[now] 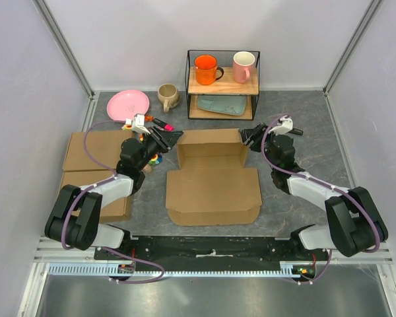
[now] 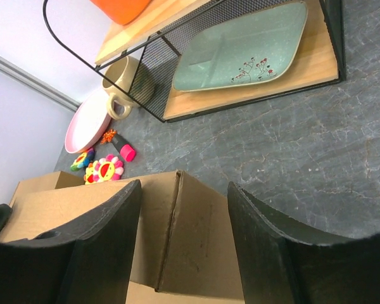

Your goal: Fold the paper box

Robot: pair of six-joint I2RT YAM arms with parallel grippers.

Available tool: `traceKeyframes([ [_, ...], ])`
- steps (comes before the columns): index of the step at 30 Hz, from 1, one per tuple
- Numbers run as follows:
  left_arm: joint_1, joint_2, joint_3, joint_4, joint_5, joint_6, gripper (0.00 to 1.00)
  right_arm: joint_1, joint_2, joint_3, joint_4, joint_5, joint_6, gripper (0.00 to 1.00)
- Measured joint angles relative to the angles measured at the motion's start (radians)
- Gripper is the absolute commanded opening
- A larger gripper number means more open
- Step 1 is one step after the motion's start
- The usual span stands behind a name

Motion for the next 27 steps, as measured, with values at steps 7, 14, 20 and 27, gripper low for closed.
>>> traceKeyframes([
  [7, -0.021, -0.005, -0.085, 0.114, -0.024, -0.023, 0.19, 0.012, -0.040, -0.083, 0.075, 0.001, 0.040, 0.57],
  [14, -0.033, 0.051, -0.132, 0.240, -0.074, -0.060, 0.04, 0.016, -0.019, -0.121, 0.161, 0.011, 0.084, 0.52],
  [20, -0.035, 0.104, -0.159, 0.360, -0.090, -0.107, 0.02, 0.019, 0.000, -0.151, 0.224, 0.015, 0.106, 0.47],
  [27, -0.036, 0.085, -0.147, 0.327, -0.090, -0.123, 0.02, 0.024, -0.027, -0.139, 0.182, 0.027, 0.100, 0.54],
])
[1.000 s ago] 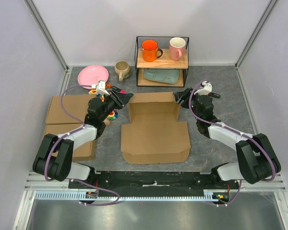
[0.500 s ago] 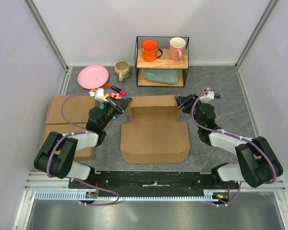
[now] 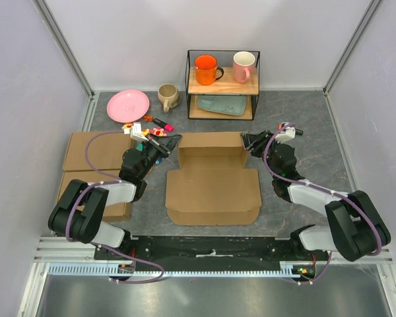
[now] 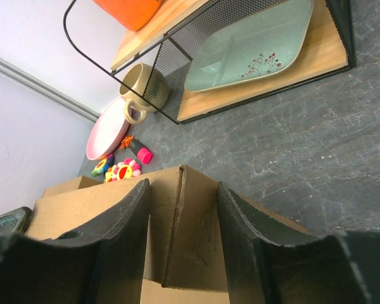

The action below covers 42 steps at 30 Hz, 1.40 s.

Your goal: Fold the paper box

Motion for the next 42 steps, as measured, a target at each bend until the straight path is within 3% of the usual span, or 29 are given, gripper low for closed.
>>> traceKeyframes([
  [1, 0.000, -0.019, 0.011, -0.041, 0.000, 0.002, 0.02, 0.002, -0.014, 0.008, -0.032, 0.004, -0.007, 0.58],
  [4, 0.000, -0.058, 0.043, -0.154, 0.000, 0.005, 0.16, 0.004, -0.052, 0.028, -0.127, 0.017, -0.033, 0.71],
  [5, 0.000, -0.070, 0.048, -0.182, 0.000, 0.008, 0.27, 0.004, -0.061, 0.032, -0.151, 0.023, -0.036, 0.73],
  [6, -0.002, -0.086, 0.051, -0.211, 0.001, 0.010, 0.32, 0.004, -0.071, 0.035, -0.176, 0.032, -0.040, 0.77],
  [11, -0.016, -0.186, 0.088, -0.386, -0.002, 0.026, 0.53, 0.011, -0.144, 0.073, -0.349, 0.060, -0.058, 0.85],
  [19, -0.013, -0.321, 0.211, -0.768, -0.060, 0.096, 0.74, 0.003, -0.198, 0.251, -0.686, 0.100, -0.152, 0.91],
  [25, 0.011, -0.381, 0.382, -1.023, -0.115, 0.174, 0.76, 0.023, -0.233, 0.472, -0.822, 0.138, -0.278, 0.90],
  [29, 0.010, -0.491, 0.429, -1.112, -0.135, 0.216, 0.76, 0.226, -0.235, 0.583, -0.888, 0.287, -0.452, 0.89],
  [32, 0.010, -0.636, 0.372, -1.178, -0.158, 0.228, 0.75, 0.528, -0.151, 0.668, -0.930, 0.467, -0.674, 0.90],
  [35, 0.010, -0.828, 0.252, -1.261, -0.192, 0.230, 0.75, 0.747, -0.040, 0.681, -0.961, 0.642, -0.879, 0.92],
  [38, 0.010, -0.999, 0.158, -1.361, -0.230, 0.230, 0.75, 0.828, 0.050, 0.662, -0.998, 0.735, -1.011, 0.92],
  [42, 0.010, -1.143, 0.118, -1.470, -0.269, 0.230, 0.75, 0.834, 0.114, 0.631, -1.014, 0.848, -1.160, 0.93],
])
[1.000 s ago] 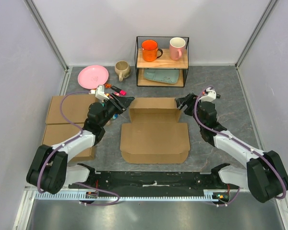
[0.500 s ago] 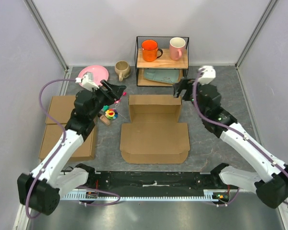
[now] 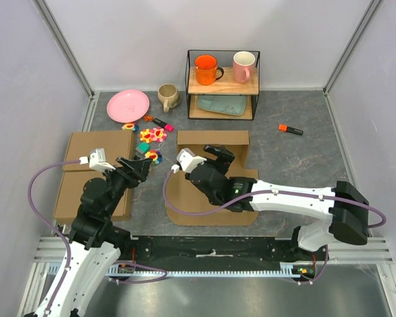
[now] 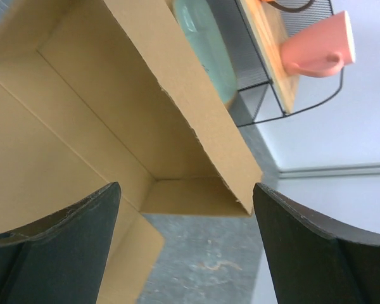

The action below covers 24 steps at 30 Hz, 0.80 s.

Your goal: Fold the paper box

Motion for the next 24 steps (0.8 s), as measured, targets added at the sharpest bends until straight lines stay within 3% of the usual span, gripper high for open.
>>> traceKeyframes([
  [3, 0.000, -0.038, 0.000, -0.049, -0.017, 0.001, 0.75, -0.006, 0.031, -0.007, 0.032, 0.055, -0.082, 0.94],
  [9, 0.000, -0.056, -0.002, -0.108, -0.026, 0.002, 0.75, -0.035, 0.130, -0.083, 0.249, 0.135, -0.283, 0.93],
  [12, 0.000, -0.076, -0.012, -0.121, -0.038, 0.002, 0.75, -0.063, 0.198, -0.116, 0.362, 0.153, -0.393, 0.85],
  [15, 0.000, -0.087, -0.026, -0.127, -0.043, 0.002, 0.75, -0.103, 0.253, -0.107, 0.423, 0.159, -0.454, 0.71],
  [18, 0.000, -0.094, -0.036, -0.138, -0.043, 0.002, 0.75, -0.140, 0.271, -0.087, 0.456, 0.159, -0.493, 0.48],
  [19, 0.000, -0.098, -0.038, -0.146, -0.044, 0.002, 0.75, -0.148, 0.272, -0.079, 0.468, 0.162, -0.508, 0.37],
  [24, 0.000, -0.110, -0.039, -0.153, -0.047, 0.002, 0.75, -0.164, 0.290, -0.055, 0.531, 0.185, -0.557, 0.09],
])
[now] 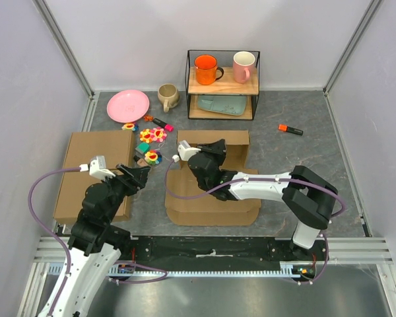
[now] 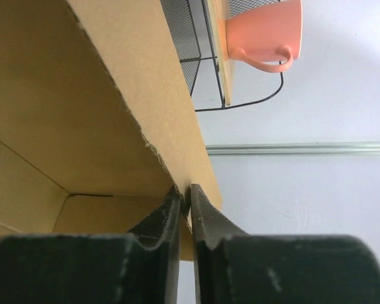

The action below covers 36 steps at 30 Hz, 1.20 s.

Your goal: Fold the paper box

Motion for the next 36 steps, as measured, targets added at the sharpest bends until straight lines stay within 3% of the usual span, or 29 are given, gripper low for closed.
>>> traceKeyframes([
  [1, 0.000, -0.001, 0.000, -0.002, 0.000, 0.000, 0.74, 0.000, 0.003, 0.000, 0.003, 0.006, -0.008, 0.00],
  [6, 0.000, -0.006, 0.007, -0.010, -0.007, 0.000, 0.74, 0.008, -0.006, 0.020, -0.031, 0.045, -0.005, 0.00],
  [14, 0.000, 0.038, 0.164, -0.018, -0.058, 0.029, 0.74, 0.010, -0.140, 0.253, -0.367, 0.058, 0.198, 0.00],
  [18, 0.000, 0.089, 0.291, 0.000, -0.079, 0.051, 0.74, -0.051, -0.146, 0.573, -0.718, -0.017, 0.502, 0.00],
  [21, 0.000, 0.115, 0.375, 0.017, -0.080, 0.060, 0.74, -0.216, -0.156, 0.766, -0.925, -0.203, 0.797, 0.00],
  [26, 0.000, 0.111, 0.423, 0.037, -0.085, 0.068, 0.74, -0.517, -0.293, 0.684, -1.131, -0.531, 1.248, 0.00],
  [36, 0.000, 0.095, 0.407, 0.035, -0.076, 0.068, 0.74, -0.564, -0.387, 0.346, -1.257, -0.903, 1.859, 0.00],
])
